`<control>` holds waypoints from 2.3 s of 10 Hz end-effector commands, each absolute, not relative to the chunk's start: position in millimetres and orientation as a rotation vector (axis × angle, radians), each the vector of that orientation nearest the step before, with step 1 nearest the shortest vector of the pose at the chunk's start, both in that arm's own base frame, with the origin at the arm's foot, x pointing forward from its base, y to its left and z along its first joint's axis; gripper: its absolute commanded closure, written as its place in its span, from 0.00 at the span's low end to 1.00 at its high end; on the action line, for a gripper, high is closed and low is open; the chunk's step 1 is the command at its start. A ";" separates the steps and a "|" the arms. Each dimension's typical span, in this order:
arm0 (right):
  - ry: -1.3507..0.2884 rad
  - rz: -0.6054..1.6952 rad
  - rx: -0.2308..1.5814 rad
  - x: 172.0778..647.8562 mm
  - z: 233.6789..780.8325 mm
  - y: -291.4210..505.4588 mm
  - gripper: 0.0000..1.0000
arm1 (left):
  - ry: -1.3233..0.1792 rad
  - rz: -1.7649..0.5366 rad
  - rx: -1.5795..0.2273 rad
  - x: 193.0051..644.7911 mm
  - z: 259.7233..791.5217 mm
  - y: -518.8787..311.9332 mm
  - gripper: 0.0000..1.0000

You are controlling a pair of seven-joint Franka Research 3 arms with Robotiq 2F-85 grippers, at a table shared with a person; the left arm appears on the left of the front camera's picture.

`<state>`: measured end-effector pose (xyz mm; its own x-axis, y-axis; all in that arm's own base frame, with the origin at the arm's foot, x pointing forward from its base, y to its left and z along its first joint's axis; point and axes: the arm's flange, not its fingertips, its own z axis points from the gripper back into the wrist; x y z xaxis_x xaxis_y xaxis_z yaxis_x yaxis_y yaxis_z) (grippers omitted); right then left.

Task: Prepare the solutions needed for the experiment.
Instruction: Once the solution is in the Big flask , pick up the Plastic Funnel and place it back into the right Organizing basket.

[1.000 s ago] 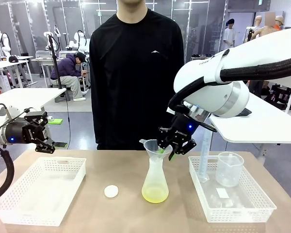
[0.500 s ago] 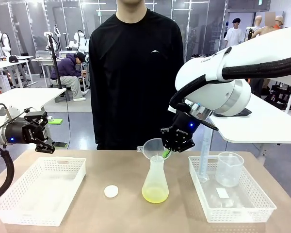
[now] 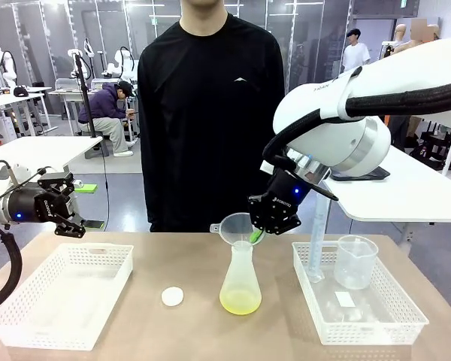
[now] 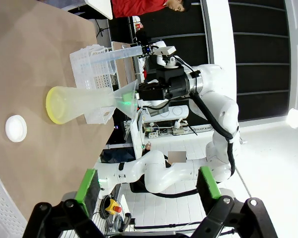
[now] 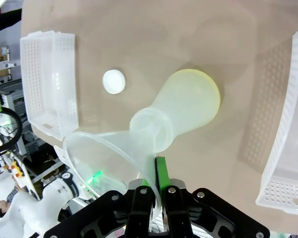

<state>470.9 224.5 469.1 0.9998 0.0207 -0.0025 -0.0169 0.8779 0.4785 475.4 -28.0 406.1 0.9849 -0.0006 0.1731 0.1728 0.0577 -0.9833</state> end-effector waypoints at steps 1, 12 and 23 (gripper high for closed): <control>0.019 0.024 0.574 470.0 479.9 219.6 1.00 | -0.150 -0.127 -1.511 476.2 407.9 -28.3 0.00; -0.070 0.064 0.594 441.3 559.5 180.8 1.00 | -0.150 -0.127 -1.511 476.2 407.9 -28.3 0.00; 0.059 -0.046 0.489 437.7 505.3 3.7 1.00 | -0.150 -0.127 -1.511 476.2 407.9 -28.3 0.00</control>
